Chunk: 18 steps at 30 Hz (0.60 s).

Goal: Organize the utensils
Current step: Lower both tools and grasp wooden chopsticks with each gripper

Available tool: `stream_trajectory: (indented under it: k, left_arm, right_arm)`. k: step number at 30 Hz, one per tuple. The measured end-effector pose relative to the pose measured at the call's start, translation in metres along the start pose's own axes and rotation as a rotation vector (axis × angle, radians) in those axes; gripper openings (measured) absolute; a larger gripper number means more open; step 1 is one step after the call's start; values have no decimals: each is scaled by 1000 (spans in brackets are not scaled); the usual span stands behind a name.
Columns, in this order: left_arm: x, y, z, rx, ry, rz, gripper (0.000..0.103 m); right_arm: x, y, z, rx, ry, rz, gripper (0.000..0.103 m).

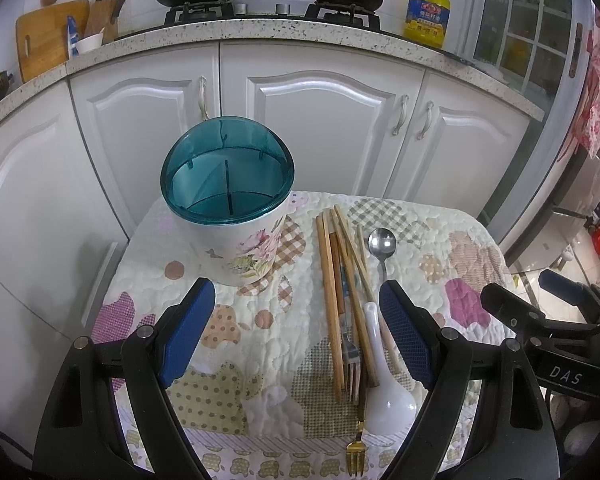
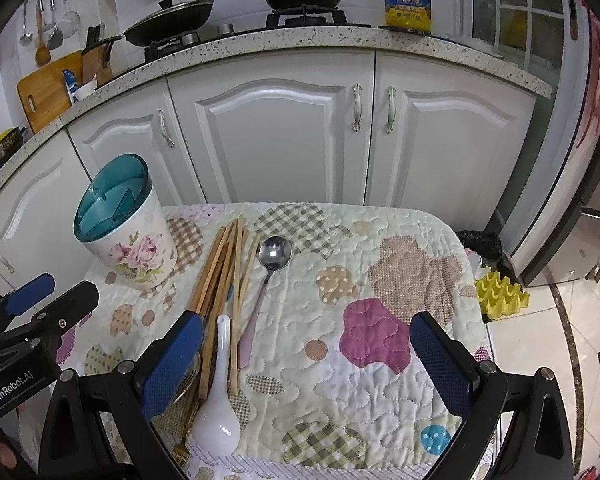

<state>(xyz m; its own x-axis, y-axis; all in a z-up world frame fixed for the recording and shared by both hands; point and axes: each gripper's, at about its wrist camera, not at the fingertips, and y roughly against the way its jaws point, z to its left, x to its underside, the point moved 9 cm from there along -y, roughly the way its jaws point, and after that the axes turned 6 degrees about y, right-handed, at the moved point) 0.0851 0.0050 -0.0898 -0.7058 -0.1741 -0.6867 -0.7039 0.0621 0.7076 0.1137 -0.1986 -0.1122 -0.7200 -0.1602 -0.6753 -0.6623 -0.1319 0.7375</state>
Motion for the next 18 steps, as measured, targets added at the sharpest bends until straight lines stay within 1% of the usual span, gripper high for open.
stream_trajectory:
  k: [8, 10, 12, 15, 18]
  left_arm:
    - [3, -7, 2, 1, 5, 17, 85]
    - [5, -12, 2, 17, 8, 37, 85]
    - [10, -18, 1, 55, 16, 71, 85]
    - [17, -29, 3, 84, 43, 110, 84]
    - [21, -38, 2, 83, 20, 125, 78]
  right_arm:
    - [1, -6, 4, -10, 21, 11, 103]
    - [1, -8, 5, -19, 25, 13, 103]
    - [1, -13, 8, -35, 37, 20, 102]
    - [0, -22, 12, -68, 57, 36, 93]
    - [-3, -38, 15, -102, 67, 57, 87]
